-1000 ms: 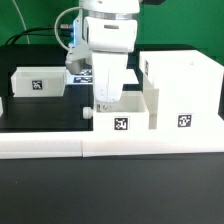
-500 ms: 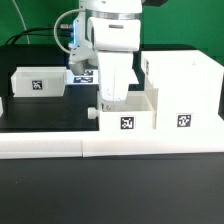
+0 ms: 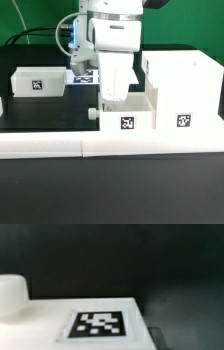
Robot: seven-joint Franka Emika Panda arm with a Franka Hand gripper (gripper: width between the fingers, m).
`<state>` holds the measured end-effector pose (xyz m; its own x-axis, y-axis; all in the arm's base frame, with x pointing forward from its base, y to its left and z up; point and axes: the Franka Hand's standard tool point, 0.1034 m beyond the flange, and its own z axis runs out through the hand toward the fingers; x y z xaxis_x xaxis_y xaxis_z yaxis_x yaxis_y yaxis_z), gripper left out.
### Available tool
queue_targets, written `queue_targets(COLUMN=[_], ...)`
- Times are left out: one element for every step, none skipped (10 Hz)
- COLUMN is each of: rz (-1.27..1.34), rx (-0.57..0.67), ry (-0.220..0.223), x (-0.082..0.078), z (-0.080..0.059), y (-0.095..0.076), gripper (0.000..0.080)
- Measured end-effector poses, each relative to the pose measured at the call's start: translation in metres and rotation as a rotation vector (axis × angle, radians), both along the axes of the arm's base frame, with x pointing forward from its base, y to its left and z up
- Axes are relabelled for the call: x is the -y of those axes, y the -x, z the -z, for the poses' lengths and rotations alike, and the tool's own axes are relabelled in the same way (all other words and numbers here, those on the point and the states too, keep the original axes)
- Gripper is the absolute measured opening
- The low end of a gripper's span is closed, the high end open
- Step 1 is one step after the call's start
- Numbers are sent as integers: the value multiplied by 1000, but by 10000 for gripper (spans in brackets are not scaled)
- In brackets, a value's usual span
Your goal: Assemble drawer
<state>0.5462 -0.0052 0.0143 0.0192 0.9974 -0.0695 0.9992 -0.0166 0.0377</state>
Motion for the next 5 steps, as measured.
queue_targets(rz=[-3,-2,1,2,3], rx=[-10,-11,-11,-11,-11], ry=[7,9,9,8,8], x=[0,0,0,0,1], z=[0,1,1,1,1], y=[1,1,1,1,1], gripper=[42,42,42,42,42])
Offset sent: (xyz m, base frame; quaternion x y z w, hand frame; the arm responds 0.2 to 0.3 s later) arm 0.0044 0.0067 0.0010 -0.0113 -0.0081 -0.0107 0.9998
